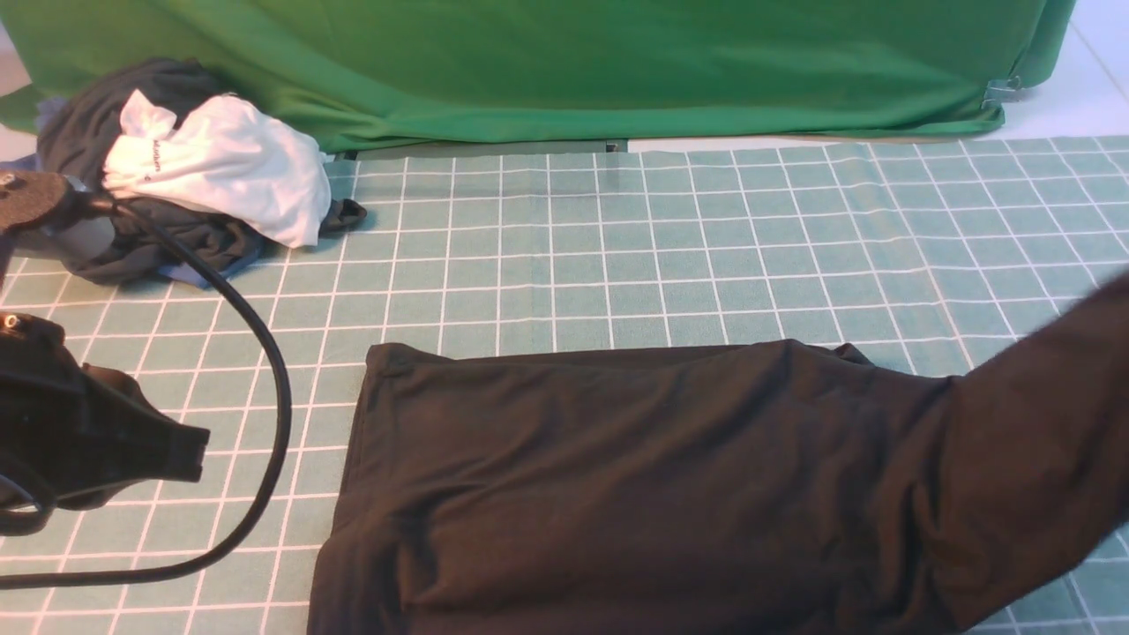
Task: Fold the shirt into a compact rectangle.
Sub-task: 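Fold the right end of the dark garment over onto its left end with the right gripper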
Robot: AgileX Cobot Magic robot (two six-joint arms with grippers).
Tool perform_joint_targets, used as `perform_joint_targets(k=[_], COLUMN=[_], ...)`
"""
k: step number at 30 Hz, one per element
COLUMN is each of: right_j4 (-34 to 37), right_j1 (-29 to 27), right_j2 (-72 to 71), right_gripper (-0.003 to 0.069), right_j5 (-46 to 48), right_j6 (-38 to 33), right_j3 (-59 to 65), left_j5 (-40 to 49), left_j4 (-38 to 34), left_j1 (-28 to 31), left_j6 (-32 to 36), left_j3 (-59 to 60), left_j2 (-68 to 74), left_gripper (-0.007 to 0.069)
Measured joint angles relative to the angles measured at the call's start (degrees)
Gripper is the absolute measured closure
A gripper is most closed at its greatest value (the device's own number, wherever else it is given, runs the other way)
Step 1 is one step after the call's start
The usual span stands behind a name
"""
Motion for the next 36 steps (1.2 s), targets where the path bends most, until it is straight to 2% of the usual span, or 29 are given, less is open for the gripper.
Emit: perform_joint_targets(k=[4,13,19,25,28,34,36], right_j4=[7.8,12.1,15.9,17.2,17.7,21.5,22.5], right_j1=[11.7,34.6,44.9,51.7,53.2,54.1,54.1], right_j2=[-0.1,8.9,20.4,33.3,38.3,43.1,43.3], right_gripper=[0.0614,0.0614,0.0614,0.0597,0.0519,0.0233,0.0179], right_j5=[-4.1,-18.7,-24.4,-26.4,-26.8,-26.7,-23.5], right_j6=[1.3,6.9,7.6,7.7,8.7,9.1,7.5], right_j3=[-0.5,-2.3,-6.9,-16.0,-20.1,-25.2,-27.1], left_j5=[-0.5,-1.8,-1.8,-1.8,-1.0,-0.2,-0.1], left_j4=[-1.8,-4.2,-4.5,-4.6,-4.7,-4.7,-4.7], left_j1=[0.0,0.0,0.0,0.0,0.0,0.0,0.0], left_j6=[0.2,2.1,2.7,2.8,2.8,2.8,2.8], left_j3=[0.0,0.0,0.0,0.0,0.0,0.0,0.0], left_j2=[0.0,0.0,0.0,0.0,0.0,0.0,0.0], left_gripper=[0.0613,0.0613,0.0613,0.0613,0.0613,0.0613,0.0613])
